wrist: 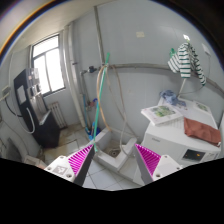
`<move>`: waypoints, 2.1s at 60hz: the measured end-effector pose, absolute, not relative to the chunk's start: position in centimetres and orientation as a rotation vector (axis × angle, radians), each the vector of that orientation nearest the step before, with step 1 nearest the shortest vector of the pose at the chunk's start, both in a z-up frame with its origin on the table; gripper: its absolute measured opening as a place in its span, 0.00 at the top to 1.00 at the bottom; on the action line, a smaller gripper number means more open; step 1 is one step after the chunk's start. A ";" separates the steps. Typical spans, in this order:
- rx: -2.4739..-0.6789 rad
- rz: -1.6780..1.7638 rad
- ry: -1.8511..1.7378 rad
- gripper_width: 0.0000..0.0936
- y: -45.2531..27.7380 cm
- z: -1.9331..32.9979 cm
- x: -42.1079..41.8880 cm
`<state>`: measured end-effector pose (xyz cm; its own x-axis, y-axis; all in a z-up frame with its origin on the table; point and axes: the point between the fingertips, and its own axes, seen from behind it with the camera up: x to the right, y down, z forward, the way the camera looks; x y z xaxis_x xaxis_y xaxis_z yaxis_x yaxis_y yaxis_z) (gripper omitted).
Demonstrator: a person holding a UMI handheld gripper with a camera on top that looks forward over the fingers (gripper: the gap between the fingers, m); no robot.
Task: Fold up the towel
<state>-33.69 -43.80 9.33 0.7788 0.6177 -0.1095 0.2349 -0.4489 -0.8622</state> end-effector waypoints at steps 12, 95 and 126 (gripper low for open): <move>-2.071 0.242 -0.466 0.13 -30.3 8.0 -23.0; -2.205 0.002 0.305 0.81 -13.3 1.2 21.6; -2.089 -0.070 0.275 0.11 -27.4 10.1 15.0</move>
<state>15.04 -27.38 10.08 0.9726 -0.2240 -0.0621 -0.1667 -0.4861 -0.8578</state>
